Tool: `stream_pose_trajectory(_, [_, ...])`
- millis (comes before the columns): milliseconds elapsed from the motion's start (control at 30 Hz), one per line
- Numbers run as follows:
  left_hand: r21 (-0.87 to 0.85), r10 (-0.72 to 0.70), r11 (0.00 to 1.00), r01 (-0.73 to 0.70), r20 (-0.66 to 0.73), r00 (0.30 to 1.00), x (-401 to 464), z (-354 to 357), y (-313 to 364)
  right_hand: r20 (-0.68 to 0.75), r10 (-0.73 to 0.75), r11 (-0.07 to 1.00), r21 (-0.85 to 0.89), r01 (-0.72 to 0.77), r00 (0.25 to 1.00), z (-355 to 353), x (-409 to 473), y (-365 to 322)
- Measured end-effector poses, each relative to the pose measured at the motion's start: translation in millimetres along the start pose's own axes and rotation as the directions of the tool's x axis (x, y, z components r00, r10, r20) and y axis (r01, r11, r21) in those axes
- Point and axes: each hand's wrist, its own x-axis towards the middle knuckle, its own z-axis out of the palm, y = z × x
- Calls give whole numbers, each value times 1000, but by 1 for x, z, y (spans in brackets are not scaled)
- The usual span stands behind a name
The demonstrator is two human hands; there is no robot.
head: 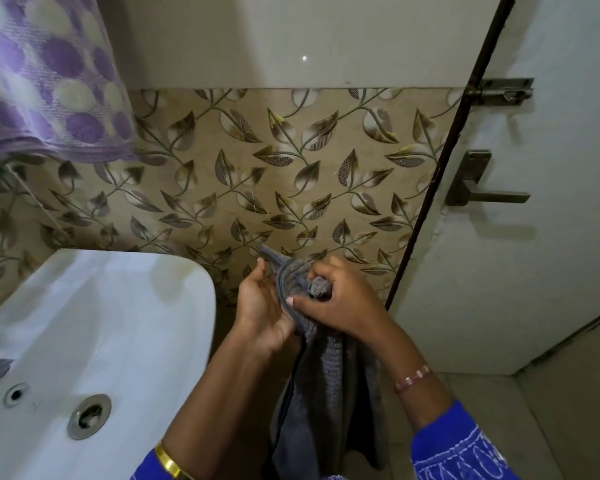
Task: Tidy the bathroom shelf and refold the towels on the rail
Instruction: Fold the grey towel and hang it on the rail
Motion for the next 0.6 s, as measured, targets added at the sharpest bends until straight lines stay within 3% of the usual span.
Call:
stream_pose_trajectory(133, [-22,-59,998,58,-48,997,0,5,2,115,11,989,-149,6,993,-2,1,-1])
stream_pose_trajectory(400, [62,-116,991,117,-16,993,6,4,3,118,-52,966,-246,80,992,5,4,-2])
stream_pose_trajectory(500, [125,-150,979,158,-73,986,12,3,5,110,18,996,85,-28,994,5,5,6])
stream_pose_trajectory(600, [205,-97,972,118,-112,989,20,-1,8,10,116,891,440,-108,993,4,4,19])
